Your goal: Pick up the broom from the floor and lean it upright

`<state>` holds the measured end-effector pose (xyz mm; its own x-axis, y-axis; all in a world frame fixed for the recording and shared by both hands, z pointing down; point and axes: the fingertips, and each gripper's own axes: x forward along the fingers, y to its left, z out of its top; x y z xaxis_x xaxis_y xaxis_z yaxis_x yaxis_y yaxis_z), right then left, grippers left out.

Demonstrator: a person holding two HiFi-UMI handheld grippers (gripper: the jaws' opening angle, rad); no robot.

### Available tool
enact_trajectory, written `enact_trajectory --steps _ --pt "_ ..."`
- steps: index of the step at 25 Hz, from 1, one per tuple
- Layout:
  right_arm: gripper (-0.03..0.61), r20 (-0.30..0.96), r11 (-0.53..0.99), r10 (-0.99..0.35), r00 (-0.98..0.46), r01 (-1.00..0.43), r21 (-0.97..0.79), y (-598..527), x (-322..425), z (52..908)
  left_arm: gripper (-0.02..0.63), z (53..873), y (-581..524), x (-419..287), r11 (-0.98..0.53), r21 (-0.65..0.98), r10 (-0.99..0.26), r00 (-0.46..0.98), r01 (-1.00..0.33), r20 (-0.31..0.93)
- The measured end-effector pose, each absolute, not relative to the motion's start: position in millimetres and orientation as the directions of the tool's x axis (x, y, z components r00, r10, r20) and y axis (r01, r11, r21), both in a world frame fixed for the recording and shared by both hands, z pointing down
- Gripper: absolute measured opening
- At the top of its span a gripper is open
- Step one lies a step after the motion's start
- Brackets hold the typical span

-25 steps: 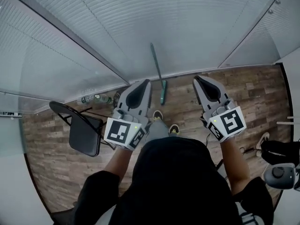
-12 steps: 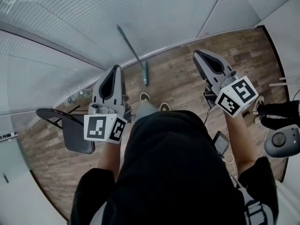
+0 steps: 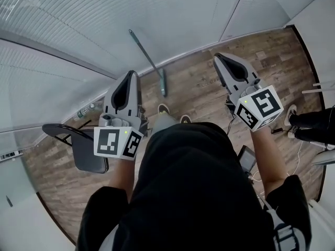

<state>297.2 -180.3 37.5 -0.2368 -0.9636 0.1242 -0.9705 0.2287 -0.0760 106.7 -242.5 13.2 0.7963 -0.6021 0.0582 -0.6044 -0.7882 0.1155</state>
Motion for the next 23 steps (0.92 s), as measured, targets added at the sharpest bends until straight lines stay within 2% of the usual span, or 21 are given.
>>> enact_trajectory --steps 23 --pt "0.017 0.130 0.212 -0.968 -0.215 -0.977 -0.037 -190 305 32 0.020 5 -255 114 -0.789 0.109 -0.605 0.795 -0.605 0.040"
